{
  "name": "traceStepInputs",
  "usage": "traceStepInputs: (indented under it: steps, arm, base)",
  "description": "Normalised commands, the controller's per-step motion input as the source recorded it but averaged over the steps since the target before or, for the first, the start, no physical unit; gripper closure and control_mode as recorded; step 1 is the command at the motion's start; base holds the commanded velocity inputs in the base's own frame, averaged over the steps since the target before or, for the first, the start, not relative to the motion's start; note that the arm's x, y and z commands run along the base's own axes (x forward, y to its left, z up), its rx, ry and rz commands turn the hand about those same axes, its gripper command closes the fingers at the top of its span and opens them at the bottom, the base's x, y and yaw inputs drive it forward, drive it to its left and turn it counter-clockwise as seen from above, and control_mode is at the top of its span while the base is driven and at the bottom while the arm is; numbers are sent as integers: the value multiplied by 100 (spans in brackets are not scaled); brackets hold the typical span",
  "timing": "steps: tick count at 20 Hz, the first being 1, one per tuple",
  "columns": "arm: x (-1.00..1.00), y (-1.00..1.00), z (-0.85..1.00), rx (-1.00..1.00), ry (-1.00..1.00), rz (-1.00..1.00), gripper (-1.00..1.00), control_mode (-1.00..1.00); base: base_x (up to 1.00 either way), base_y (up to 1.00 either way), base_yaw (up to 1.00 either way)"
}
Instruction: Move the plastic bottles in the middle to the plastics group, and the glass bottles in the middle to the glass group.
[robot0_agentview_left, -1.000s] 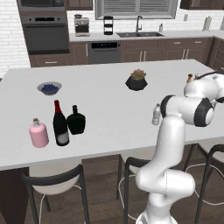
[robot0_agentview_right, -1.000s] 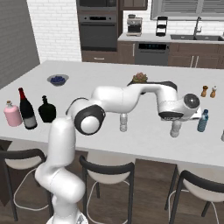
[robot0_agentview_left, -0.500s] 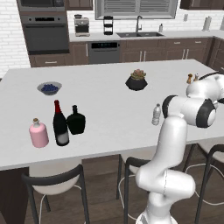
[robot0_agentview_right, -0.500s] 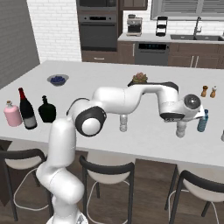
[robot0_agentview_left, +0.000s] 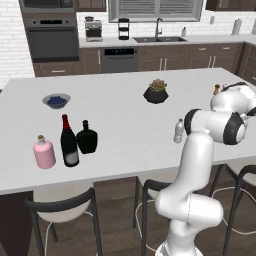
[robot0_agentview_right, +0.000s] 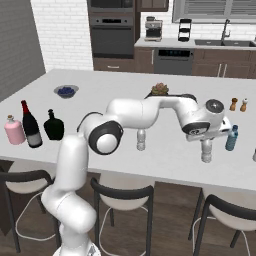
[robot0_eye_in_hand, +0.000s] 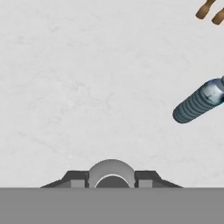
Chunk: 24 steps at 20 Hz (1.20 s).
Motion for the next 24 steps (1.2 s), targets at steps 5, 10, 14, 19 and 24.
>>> traceStepInputs:
  steps: [5, 10, 14, 19, 24]
  arm:
    - [4, -5, -3, 13, -4, 0, 100, -100]
    - [17, -28, -11, 16, -16, 0, 100, -100]
    - [3, -36, 0, 13, -13, 0, 100, -100]
    - [0, -22, 1, 3, -2, 0, 100, -100]
    - [0, -8, 0, 0, 0, 0, 100, -100]
  base:
    - [0, 0, 0]
    - [0, 0, 0]
    - [0, 0, 0]
    - [0, 0, 0]
    - [0, 0, 0]
